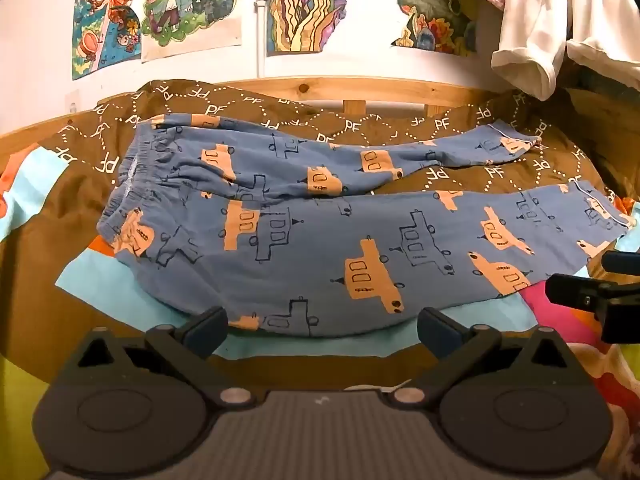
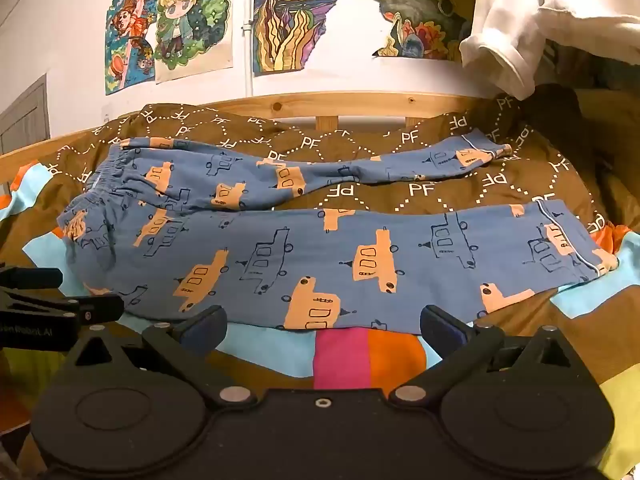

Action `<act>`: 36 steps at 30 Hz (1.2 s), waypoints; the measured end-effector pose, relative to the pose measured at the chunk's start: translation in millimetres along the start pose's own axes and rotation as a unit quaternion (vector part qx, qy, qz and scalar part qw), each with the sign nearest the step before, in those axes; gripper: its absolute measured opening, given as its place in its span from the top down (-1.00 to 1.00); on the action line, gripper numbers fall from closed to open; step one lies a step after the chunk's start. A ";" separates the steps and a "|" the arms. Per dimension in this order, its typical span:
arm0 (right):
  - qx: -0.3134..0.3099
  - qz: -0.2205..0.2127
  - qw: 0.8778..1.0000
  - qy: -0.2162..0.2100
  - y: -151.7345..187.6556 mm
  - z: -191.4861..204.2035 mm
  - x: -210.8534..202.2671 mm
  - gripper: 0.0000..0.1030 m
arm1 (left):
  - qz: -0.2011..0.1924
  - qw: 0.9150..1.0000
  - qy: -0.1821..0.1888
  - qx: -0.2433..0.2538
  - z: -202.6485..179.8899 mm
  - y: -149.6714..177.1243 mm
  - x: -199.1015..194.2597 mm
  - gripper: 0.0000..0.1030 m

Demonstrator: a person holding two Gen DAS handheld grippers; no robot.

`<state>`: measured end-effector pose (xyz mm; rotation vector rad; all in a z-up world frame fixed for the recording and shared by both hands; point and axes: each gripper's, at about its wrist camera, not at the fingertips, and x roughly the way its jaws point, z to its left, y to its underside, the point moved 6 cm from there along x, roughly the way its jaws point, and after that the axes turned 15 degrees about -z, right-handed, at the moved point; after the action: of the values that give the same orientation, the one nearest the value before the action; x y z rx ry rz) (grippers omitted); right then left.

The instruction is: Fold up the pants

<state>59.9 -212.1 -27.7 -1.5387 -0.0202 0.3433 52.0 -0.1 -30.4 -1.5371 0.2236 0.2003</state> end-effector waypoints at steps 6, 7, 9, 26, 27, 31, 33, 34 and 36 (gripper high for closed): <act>-0.006 0.006 1.000 0.002 0.8 3.3 4.2 -0.99 | -0.008 1.000 0.002 0.002 3.2 3.8 0.5 -1.00; -0.007 0.006 1.000 0.002 0.6 4.4 5.3 -0.99 | -0.008 1.000 0.002 0.001 4.2 4.6 0.6 -1.00; 0.002 0.000 1.000 0.002 -0.2 -0.1 1.1 -0.99 | 0.000 1.000 0.002 0.003 2.2 5.2 1.6 -1.00; 0.003 0.001 1.000 0.002 0.9 -0.3 1.7 -0.99 | 0.029 0.999 -0.006 0.012 0.4 7.7 7.2 -1.00; 0.004 0.001 1.000 0.002 0.8 -0.2 2.7 -0.99 | 0.032 0.999 -0.007 0.011 0.9 8.6 7.9 -1.00; 0.004 0.004 1.000 0.001 3.0 0.5 3.6 -0.99 | 0.048 0.999 -0.010 0.005 2.8 11.7 10.8 -1.00; 0.003 0.004 1.000 0.000 3.7 1.6 4.4 -0.99 | 0.055 0.998 -0.012 0.004 4.1 13.4 11.4 -1.00; 0.003 0.005 1.000 -0.001 3.8 2.2 5.0 -0.99 | 0.058 0.998 -0.012 0.003 4.8 13.9 11.8 -1.00; 0.002 0.005 1.000 -0.002 4.0 3.3 5.6 -0.99 | 0.064 0.998 -0.015 0.001 6.0 14.7 12.5 -1.00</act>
<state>63.7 -207.7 -32.6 -1.5354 -0.0142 0.3537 60.2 6.1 -47.8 -1.5176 0.2993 0.3238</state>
